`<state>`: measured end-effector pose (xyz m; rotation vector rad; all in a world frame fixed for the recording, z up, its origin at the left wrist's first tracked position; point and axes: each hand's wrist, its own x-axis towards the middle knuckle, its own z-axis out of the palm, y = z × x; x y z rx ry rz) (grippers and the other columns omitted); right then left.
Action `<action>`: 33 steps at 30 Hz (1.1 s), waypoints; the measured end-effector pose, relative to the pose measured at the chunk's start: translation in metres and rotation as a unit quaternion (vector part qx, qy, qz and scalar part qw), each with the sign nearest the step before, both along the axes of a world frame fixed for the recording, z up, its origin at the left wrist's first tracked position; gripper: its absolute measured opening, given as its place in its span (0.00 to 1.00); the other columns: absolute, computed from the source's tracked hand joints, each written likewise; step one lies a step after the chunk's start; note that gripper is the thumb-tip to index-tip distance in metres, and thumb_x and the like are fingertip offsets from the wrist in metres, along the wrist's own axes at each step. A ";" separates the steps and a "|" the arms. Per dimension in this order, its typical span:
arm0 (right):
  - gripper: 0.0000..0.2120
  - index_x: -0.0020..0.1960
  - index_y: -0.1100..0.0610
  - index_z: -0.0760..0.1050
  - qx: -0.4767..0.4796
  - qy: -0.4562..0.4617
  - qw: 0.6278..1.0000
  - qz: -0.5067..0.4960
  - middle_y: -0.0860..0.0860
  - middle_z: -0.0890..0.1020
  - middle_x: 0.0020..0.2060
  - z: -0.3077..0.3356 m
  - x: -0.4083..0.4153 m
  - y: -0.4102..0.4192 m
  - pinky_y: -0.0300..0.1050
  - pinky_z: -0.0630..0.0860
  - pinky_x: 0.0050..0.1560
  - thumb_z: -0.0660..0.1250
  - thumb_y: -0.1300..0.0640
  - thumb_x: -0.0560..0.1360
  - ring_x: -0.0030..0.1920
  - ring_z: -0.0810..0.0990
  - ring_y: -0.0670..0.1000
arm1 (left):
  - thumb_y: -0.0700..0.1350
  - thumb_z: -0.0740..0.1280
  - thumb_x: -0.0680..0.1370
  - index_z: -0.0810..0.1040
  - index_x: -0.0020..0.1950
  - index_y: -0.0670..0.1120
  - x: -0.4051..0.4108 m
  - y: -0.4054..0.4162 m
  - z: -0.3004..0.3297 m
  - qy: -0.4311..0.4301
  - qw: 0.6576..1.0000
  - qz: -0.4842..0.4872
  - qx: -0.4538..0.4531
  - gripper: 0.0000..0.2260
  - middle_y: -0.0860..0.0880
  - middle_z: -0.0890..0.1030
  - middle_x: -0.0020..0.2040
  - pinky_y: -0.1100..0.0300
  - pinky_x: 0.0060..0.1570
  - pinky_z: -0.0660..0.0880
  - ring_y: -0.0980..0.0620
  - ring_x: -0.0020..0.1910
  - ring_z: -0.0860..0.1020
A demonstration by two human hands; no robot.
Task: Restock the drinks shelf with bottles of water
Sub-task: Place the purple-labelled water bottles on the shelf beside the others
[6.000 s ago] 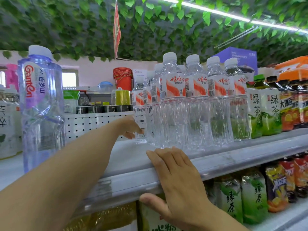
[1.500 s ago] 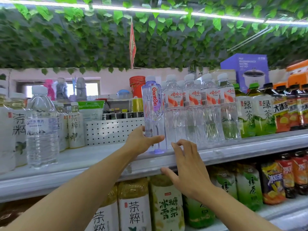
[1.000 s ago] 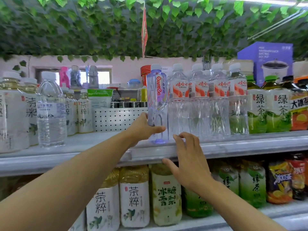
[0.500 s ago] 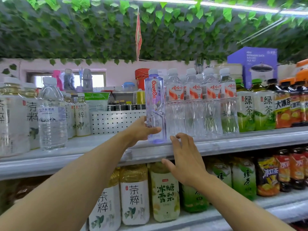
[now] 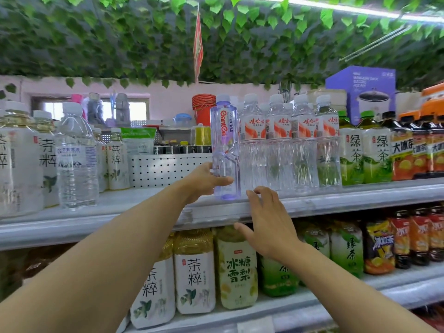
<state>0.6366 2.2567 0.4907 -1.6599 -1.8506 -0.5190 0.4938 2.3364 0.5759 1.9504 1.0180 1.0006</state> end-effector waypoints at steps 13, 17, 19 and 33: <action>0.36 0.74 0.55 0.52 -0.008 0.031 0.999 -0.011 0.54 0.54 0.72 -0.024 -0.024 -0.037 0.50 0.55 0.74 0.64 0.43 0.75 0.73 0.51 0.54 | 0.43 0.70 0.74 0.69 0.62 0.48 -0.034 -0.079 -0.035 -0.052 0.974 0.147 0.166 0.18 0.50 0.78 0.53 0.61 0.41 0.75 0.54 0.47 0.77; 0.36 0.74 0.57 0.54 -0.027 0.031 0.999 -0.023 0.54 0.57 0.71 -0.057 -0.041 -0.063 0.48 0.57 0.72 0.66 0.44 0.74 0.72 0.53 0.54 | 0.44 0.70 0.75 0.70 0.61 0.49 -0.053 -0.112 -0.083 -0.027 0.987 0.104 0.121 0.17 0.52 0.77 0.51 0.64 0.38 0.75 0.55 0.49 0.77; 0.36 0.74 0.58 0.55 -0.044 0.031 0.998 -0.028 0.55 0.58 0.71 -0.077 -0.047 -0.075 0.48 0.56 0.72 0.66 0.45 0.74 0.71 0.54 0.55 | 0.45 0.71 0.74 0.70 0.61 0.48 -0.062 -0.120 -0.110 0.000 0.992 0.097 0.084 0.18 0.51 0.77 0.52 0.61 0.41 0.76 0.53 0.51 0.77; 0.37 0.76 0.58 0.52 -0.299 0.030 0.953 -0.045 0.55 0.55 0.74 -0.275 -0.064 -0.149 0.50 0.55 0.72 0.66 0.46 0.75 0.73 0.53 0.57 | 0.48 0.71 0.74 0.68 0.66 0.45 -0.107 -0.148 -0.353 0.259 0.954 -0.004 -0.150 0.23 0.46 0.73 0.64 0.59 0.54 0.70 0.48 0.59 0.74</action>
